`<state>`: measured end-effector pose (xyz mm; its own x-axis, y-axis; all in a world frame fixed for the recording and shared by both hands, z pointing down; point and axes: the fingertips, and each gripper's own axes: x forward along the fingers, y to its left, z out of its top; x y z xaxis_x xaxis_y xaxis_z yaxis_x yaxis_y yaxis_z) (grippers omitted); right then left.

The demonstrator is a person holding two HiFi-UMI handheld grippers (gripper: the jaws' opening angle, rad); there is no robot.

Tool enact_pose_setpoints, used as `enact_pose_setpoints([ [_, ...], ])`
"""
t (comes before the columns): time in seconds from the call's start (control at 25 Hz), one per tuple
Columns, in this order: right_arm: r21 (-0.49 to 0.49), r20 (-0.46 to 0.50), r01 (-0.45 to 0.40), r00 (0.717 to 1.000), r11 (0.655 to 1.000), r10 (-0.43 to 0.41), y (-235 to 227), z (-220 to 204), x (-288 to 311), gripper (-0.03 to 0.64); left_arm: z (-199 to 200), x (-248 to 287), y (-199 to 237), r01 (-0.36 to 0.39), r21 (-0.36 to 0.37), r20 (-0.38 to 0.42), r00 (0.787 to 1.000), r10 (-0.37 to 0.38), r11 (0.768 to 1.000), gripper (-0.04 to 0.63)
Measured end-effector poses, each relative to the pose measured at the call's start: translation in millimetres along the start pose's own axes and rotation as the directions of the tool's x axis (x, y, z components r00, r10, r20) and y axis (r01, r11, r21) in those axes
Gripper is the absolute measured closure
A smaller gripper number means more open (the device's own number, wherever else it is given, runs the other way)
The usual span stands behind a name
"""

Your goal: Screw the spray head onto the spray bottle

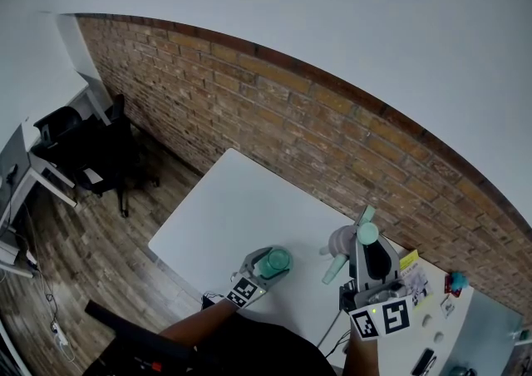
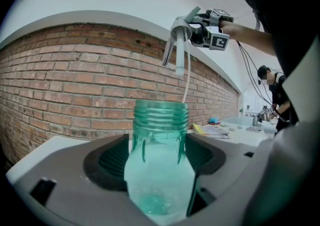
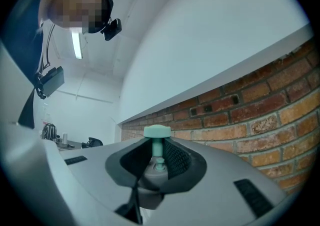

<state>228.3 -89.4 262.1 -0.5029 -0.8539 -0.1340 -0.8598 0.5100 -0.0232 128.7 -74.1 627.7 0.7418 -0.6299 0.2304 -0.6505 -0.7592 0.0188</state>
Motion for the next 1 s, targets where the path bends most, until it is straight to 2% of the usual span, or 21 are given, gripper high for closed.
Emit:
enact_pose_setpoints([
  [1.0,0.046,0.046,-0.047,0.998,0.998,0.045,26.8,16.0,8.7,0.549,0.2,-2.0,0.2,0.021,0.000,0.007,1.000,-0.021,1.000,0.262],
])
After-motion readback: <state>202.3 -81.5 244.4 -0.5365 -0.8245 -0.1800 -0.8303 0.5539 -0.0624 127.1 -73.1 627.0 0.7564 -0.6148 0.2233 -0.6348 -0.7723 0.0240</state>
